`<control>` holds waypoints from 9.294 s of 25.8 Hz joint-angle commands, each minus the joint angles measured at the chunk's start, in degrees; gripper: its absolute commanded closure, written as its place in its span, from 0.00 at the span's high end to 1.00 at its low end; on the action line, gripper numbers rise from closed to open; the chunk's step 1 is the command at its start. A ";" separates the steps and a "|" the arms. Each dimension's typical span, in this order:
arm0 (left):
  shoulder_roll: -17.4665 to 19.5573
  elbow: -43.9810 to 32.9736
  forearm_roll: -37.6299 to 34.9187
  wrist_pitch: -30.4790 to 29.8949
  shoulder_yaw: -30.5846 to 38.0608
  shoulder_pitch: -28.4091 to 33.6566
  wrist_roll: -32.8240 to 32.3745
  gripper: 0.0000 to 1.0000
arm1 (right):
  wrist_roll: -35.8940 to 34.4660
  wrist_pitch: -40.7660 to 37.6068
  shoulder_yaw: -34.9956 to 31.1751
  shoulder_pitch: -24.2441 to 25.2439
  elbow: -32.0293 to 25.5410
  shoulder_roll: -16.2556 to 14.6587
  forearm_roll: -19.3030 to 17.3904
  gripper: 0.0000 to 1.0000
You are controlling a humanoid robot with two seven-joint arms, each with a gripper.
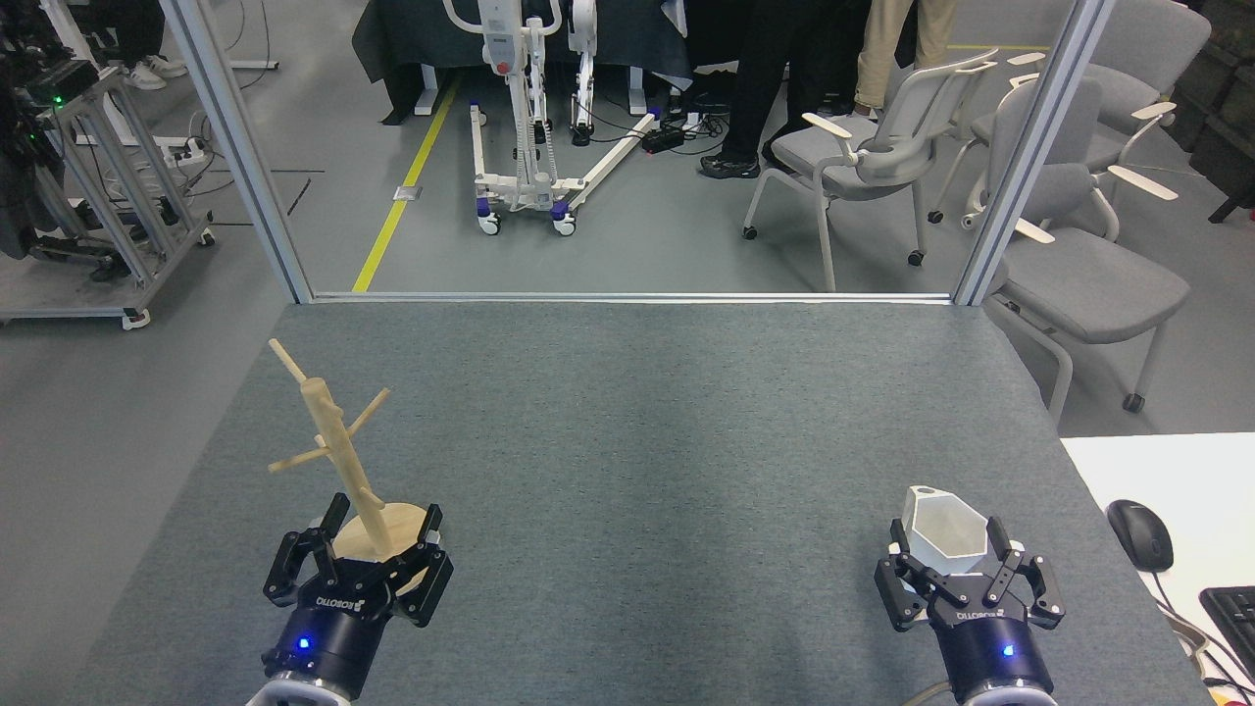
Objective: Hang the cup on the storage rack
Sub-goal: 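Grip the white hexagonal cup firmly with the right gripper, then lift the cup with the right gripper and carry it toward the left gripper, then grasp the cup with the left gripper and open the right gripper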
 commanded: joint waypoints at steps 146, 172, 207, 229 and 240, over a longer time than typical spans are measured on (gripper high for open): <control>-17.19 9.09 -12.22 25.31 -30.79 -14.26 -12.55 0.99 | 31.53 61.13 47.98 -49.37 4.04 5.19 -14.94 0.00; -17.81 17.61 -7.48 20.82 -31.14 -30.61 -10.53 0.90 | 33.29 61.13 47.98 -46.21 3.16 8.44 -7.73 0.00; -17.98 33.08 0.17 18.89 -30.62 -44.06 -8.33 0.75 | 33.38 61.13 48.16 -44.71 2.99 9.59 -6.50 0.00; -17.90 30.71 -0.09 14.06 -31.23 -42.74 -8.59 0.07 | 33.20 59.05 47.98 -43.57 -0.70 9.50 -1.76 0.99; -17.81 29.30 -0.36 14.06 -31.23 -41.42 -8.15 0.05 | 29.25 48.06 42.01 -42.52 -6.86 8.27 0.26 0.99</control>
